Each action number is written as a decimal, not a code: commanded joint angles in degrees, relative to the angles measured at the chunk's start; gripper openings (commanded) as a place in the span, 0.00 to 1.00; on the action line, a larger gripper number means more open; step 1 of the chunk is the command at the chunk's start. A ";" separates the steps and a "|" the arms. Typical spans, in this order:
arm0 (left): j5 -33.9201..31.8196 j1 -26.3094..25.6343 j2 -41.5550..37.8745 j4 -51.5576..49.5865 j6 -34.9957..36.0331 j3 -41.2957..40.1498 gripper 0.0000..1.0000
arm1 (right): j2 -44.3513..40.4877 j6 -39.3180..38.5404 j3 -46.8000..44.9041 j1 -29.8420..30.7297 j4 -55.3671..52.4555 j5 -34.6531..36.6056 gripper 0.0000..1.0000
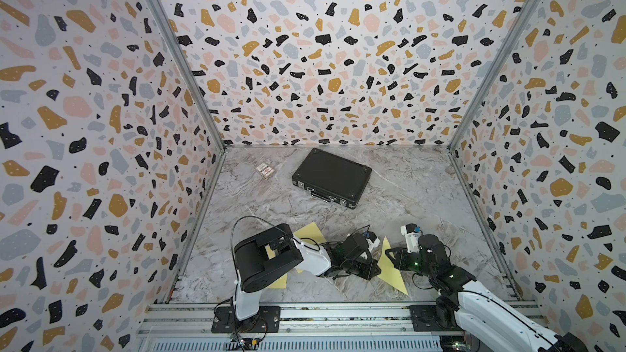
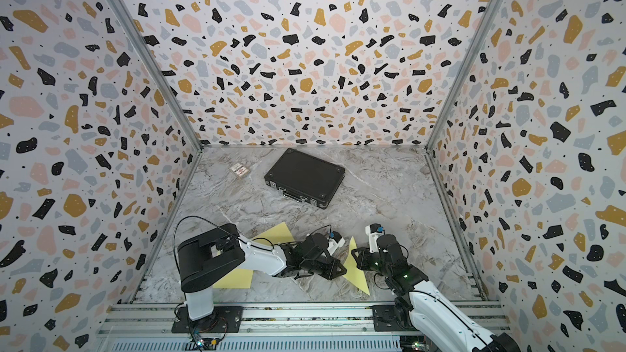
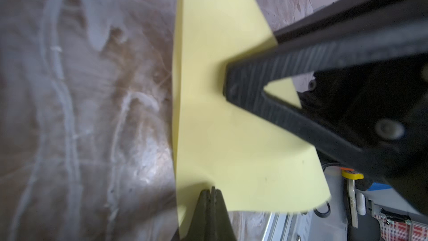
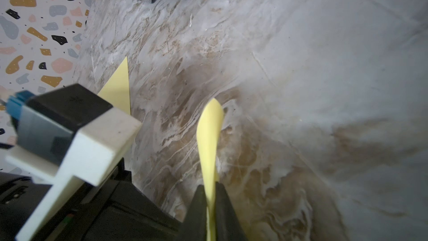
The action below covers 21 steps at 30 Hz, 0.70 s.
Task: Fold the square paper diagonally
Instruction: Pick up the paper from the center of the board.
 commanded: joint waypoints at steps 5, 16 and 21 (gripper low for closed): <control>0.72 -0.05 -12.89 -5.77 2.44 0.80 0.48 | -1.29 1.18 2.88 -0.27 1.01 0.56 0.00; -22.63 0.28 -34.52 -14.83 3.03 -11.46 0.54 | 8.83 18.59 4.01 -0.33 17.49 14.56 0.00; -28.89 0.30 -39.72 -14.25 -0.68 -17.49 0.53 | 22.04 20.33 11.34 -0.31 22.46 20.27 0.00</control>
